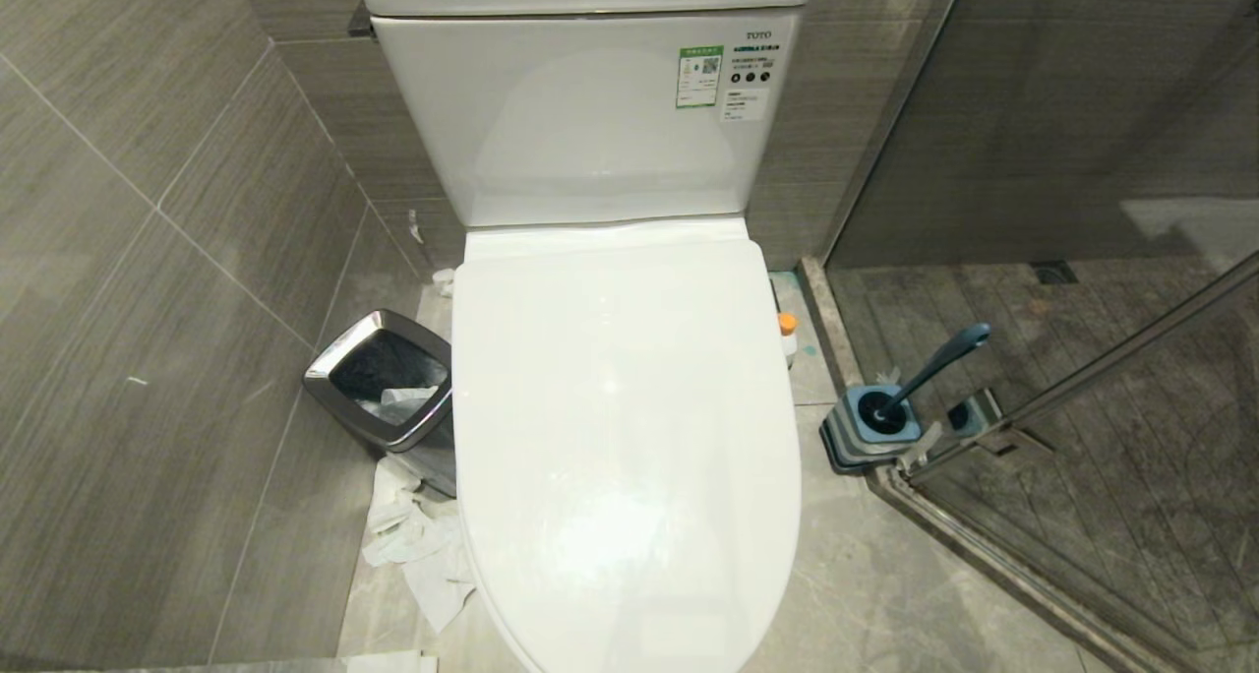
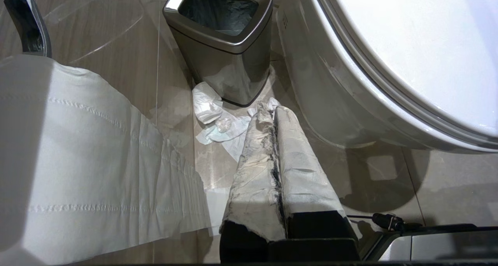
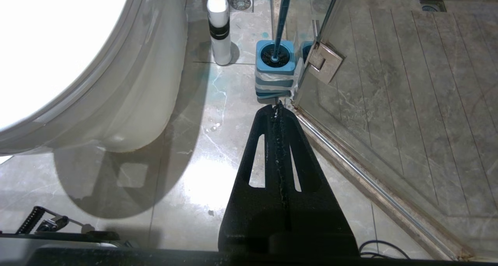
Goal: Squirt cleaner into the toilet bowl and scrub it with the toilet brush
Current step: Use the left hand to lift the toilet lid slightly
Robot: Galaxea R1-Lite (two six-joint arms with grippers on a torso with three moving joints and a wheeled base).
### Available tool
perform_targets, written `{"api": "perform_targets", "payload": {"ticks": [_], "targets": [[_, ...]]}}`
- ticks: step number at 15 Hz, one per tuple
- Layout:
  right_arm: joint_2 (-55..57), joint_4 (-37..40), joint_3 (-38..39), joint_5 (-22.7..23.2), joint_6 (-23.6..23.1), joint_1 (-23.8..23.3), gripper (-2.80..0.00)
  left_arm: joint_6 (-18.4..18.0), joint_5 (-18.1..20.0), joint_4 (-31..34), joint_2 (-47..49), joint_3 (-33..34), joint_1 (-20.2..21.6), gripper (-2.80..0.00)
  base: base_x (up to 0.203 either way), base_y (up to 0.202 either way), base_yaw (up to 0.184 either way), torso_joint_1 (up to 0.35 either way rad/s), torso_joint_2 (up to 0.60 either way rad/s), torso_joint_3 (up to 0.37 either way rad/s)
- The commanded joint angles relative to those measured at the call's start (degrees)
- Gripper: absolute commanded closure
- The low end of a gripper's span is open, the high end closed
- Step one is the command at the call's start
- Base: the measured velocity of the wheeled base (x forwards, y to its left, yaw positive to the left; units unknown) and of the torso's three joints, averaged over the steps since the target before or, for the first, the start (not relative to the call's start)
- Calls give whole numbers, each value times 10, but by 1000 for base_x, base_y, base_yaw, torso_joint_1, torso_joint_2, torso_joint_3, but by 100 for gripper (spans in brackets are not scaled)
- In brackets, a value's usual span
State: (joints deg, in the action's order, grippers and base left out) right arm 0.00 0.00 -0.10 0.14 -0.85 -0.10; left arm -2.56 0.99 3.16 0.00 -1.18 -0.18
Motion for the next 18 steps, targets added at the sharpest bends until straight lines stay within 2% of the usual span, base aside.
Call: {"api": "perform_targets", "payload": {"ticks": [1,5,7,9,11,18], "targets": [[0,0,0,0,0,0,0,-3,1,0,0,0,0,0,0,0,0,0,0,0],[0,0,0,0,0,0,0,-25,1,-6,0,-8,0,0,0,0,0,0,0,0],[0,0,0,0,0,0,0,-44,4,-20,0,-40,0,0,0,0,0,0,0,0],[0,0,0,0,0,0,0,-56,8,-13,4,-105,0,0,0,0,0,0,0,0],[0,0,0,0,0,0,0,-64,10,0,37,-198,0,0,0,0,0,0,0,0],[0,0,0,0,0,0,0,-100,12,12,328,-533,22,0,0,0,0,0,0,0]]}}
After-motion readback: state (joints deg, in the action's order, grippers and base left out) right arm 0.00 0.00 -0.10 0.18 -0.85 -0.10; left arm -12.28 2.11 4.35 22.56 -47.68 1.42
